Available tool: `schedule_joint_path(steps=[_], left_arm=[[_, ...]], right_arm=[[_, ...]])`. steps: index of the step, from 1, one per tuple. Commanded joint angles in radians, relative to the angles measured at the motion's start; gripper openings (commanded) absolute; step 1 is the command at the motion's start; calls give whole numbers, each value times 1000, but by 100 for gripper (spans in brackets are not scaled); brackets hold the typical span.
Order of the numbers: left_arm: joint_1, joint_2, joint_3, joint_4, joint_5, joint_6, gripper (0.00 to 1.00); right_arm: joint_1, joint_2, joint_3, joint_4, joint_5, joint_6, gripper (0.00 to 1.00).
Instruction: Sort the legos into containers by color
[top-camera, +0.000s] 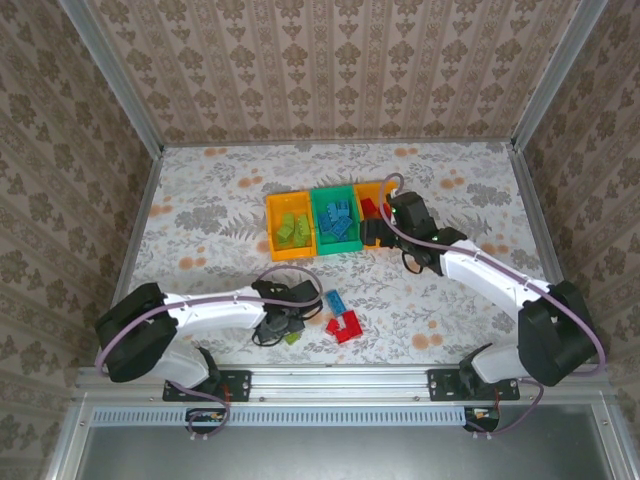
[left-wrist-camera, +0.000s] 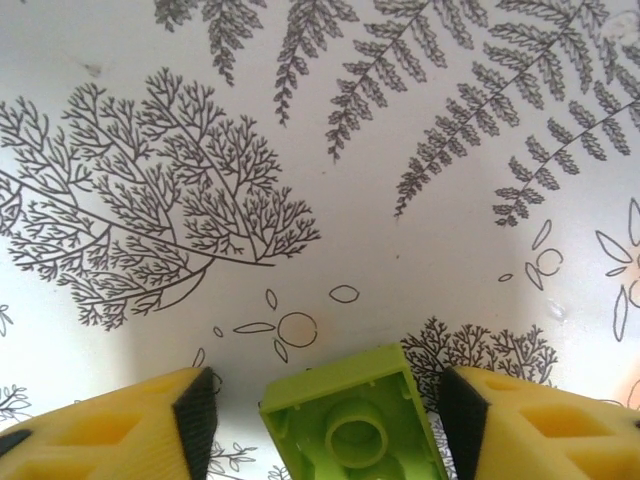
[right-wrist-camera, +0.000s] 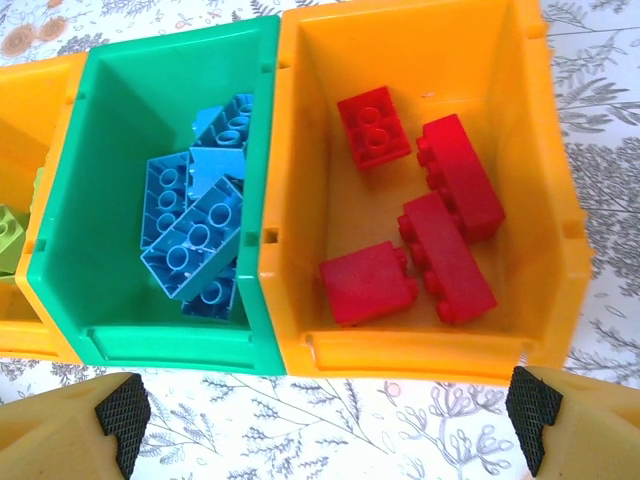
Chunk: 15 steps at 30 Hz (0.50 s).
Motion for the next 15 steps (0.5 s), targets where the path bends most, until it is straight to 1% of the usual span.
schedule_joint_path(steps=[1,5,7,9,11,15], left_arm=[[0,56,9,229,42,6,56],[8,69,15,244,47,23,50],[14,75,13,257,54,27,42],[20,82,9,272,59,32,37],[23,90,11,280,59,38,36],[35,97,23,279,55,65,30]], right_arm=[[-10,-45,-30,-12,34,5,95],[-13,-70,-55,-22,47,7,96],[-14,-88,-68,-29,59,7,96],[-16,-105,-81,-31,66,6,96],[-18,-118,-94,-35,71,6,96],[-19,-136,-120,-46,77,6,97]])
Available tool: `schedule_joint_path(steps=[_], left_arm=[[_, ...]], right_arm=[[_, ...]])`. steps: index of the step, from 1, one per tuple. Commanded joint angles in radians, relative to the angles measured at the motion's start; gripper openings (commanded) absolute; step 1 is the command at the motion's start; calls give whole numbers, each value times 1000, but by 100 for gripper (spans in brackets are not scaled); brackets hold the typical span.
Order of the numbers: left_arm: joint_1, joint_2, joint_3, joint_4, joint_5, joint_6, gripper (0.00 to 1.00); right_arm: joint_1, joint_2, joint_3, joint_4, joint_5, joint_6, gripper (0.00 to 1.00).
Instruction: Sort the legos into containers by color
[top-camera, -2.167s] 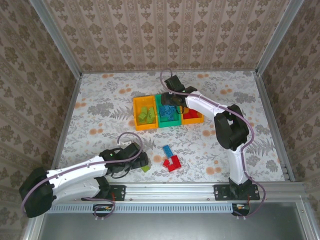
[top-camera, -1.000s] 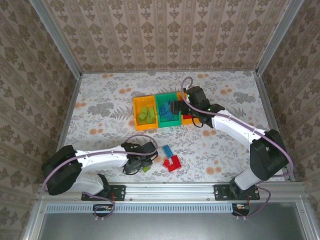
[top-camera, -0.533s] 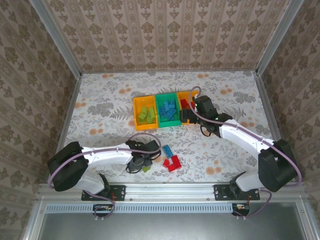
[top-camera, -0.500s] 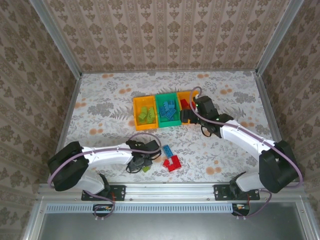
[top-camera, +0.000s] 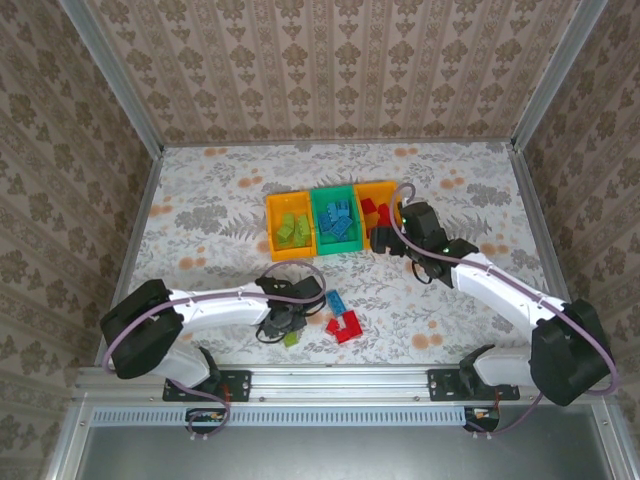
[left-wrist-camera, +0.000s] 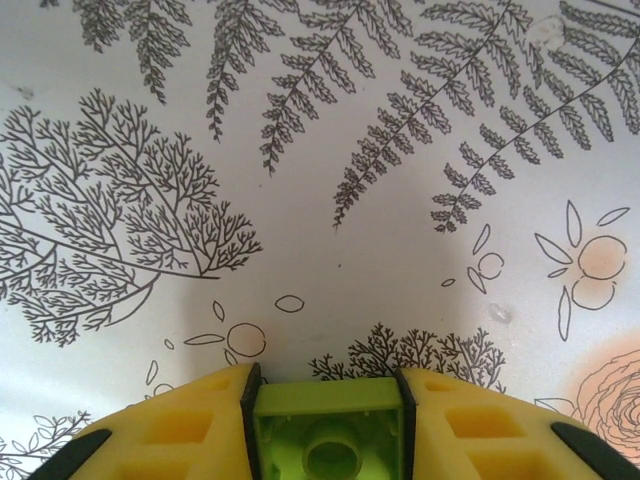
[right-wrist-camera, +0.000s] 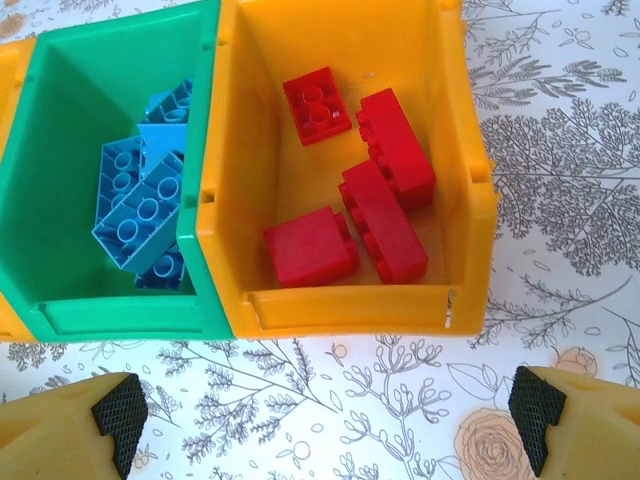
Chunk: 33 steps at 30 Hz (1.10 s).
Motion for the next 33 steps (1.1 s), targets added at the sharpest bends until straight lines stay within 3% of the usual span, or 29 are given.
schedule_joint_path(steps=[1,16,24,33], left_arm=[[23,62,-7,264,39,26,30],[159,28,46,255,32,199,26],[286,24,249,152,5,431,26],[451,87,478,99,-19,673,27]], right_arm=[[-5,-32,-26,-32,36,7,96],[1,-123,-155,-37,-52,19,95],[35,-184,-236,-10,-91,55,92],[183,-190,-260,19,-36,94,90]])
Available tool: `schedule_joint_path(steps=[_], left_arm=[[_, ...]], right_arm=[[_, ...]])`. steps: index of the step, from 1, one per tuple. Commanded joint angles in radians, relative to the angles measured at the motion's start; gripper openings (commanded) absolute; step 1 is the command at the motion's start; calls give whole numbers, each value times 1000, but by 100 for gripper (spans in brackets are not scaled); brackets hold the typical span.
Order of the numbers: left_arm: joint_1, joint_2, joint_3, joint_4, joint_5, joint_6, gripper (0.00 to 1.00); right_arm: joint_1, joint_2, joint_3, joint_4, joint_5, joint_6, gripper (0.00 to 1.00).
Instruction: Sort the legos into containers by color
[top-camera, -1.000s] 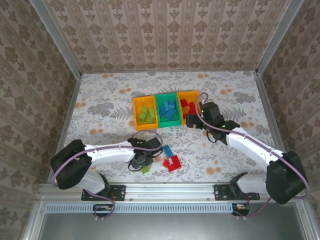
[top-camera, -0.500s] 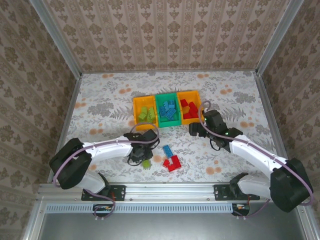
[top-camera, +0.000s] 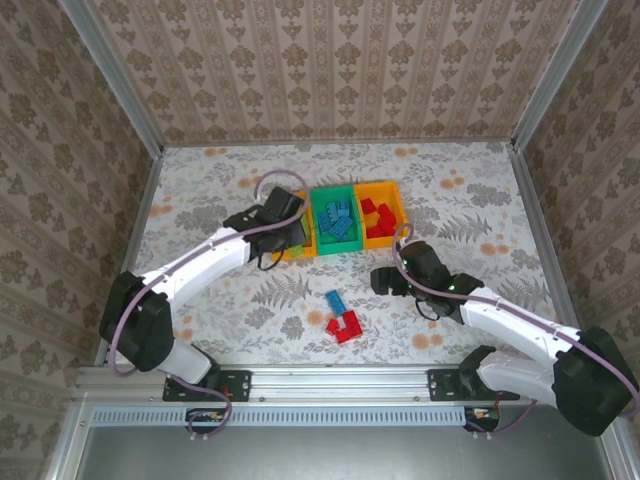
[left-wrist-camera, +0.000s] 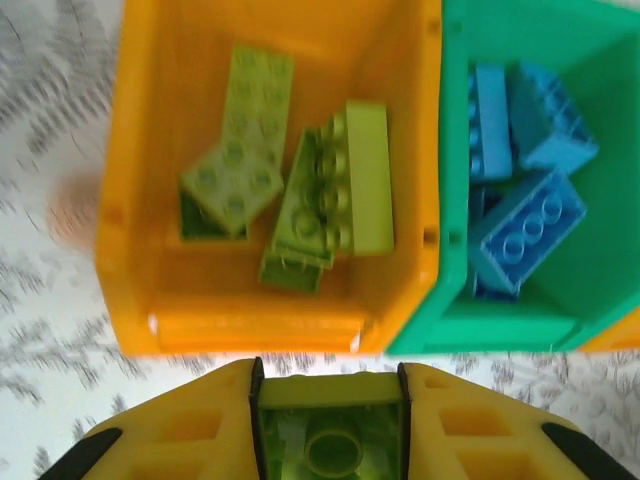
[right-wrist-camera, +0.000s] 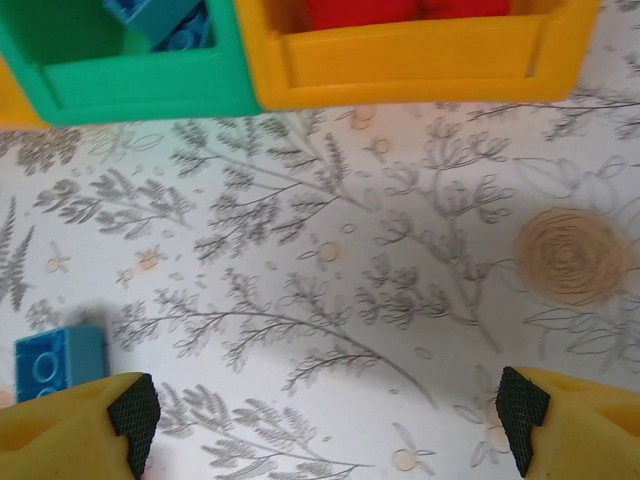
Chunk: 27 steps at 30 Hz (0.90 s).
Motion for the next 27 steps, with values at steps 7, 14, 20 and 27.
schedule_joint_path(steps=[7,14,20,27], left_arm=[[135,244,241,-29,37,277,27],[171,368,364,-48,-2,346,28],[173,376,370,-12,0,353,40],[95,260,277,23,-114,365,84]], right_arm=[[110,68,34,22,58,48,90],[171,86,43,38,69,61,90],[244,142,85,46,61,19,90],[310,332,230,-9,93,-19,91]])
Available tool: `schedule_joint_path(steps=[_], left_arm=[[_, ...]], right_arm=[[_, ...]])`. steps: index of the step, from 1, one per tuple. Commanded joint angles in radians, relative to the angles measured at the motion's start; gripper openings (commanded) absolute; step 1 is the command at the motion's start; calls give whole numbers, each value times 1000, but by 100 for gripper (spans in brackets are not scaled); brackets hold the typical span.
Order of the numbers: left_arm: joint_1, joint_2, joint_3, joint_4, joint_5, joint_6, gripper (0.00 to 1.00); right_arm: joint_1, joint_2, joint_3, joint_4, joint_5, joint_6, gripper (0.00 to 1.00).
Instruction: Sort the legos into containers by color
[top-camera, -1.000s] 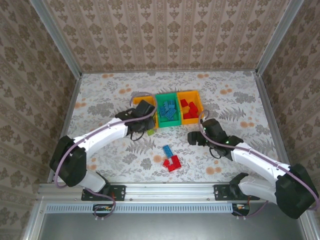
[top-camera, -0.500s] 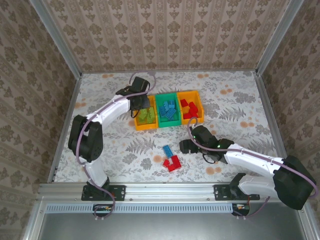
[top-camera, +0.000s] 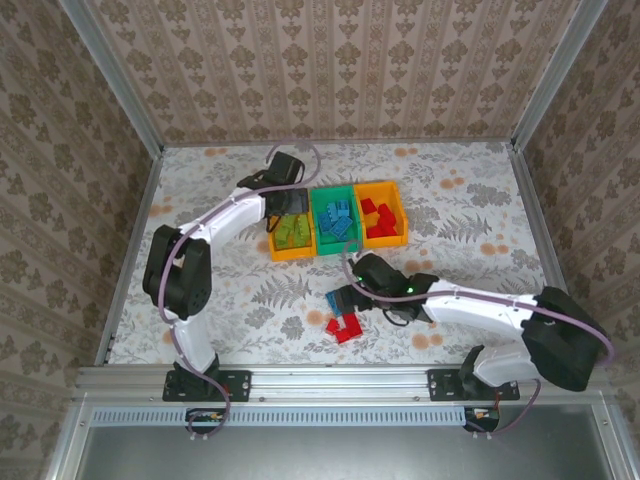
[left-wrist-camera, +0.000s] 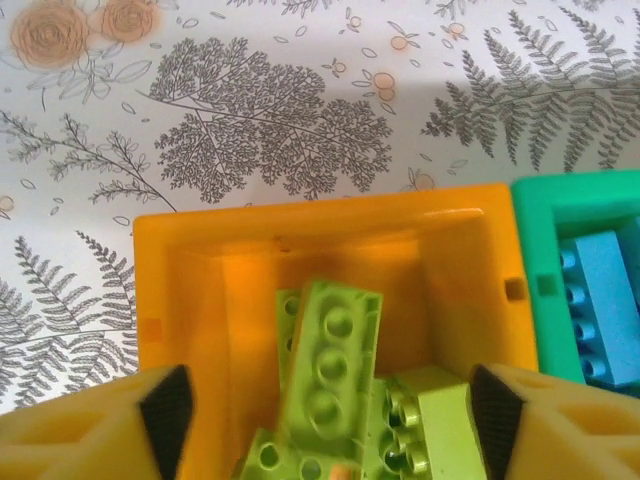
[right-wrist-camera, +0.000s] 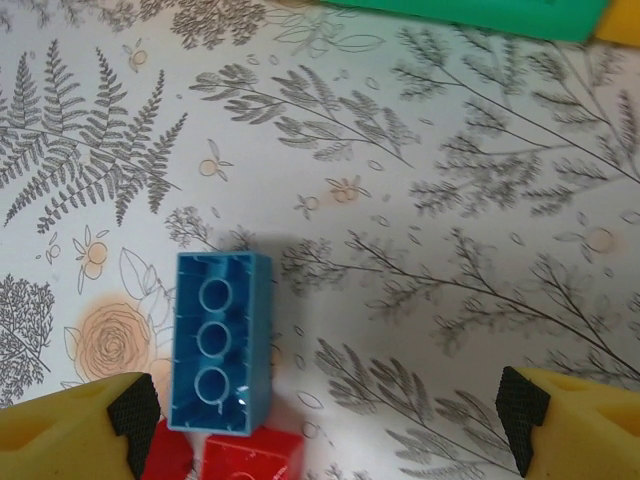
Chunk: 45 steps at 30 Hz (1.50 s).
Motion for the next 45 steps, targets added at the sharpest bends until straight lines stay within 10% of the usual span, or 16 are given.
schedule_joint_path(steps=[1,19,30,45], left_arm=[[-32,-104,-45,16,-77,5,87],[-12,-484,-476,118,-107,-57,100],[12,-615,-604,132,-104,-87,100],[-34,-779,-787,177,43,-26,100]], right_arm=[[29,91,87,-34,49,-33,91],[58,388,270,-133,-4,-64,72],[47,347,339,-149,77,-37,36],[-272,450,692,-119,77,-36,35]])
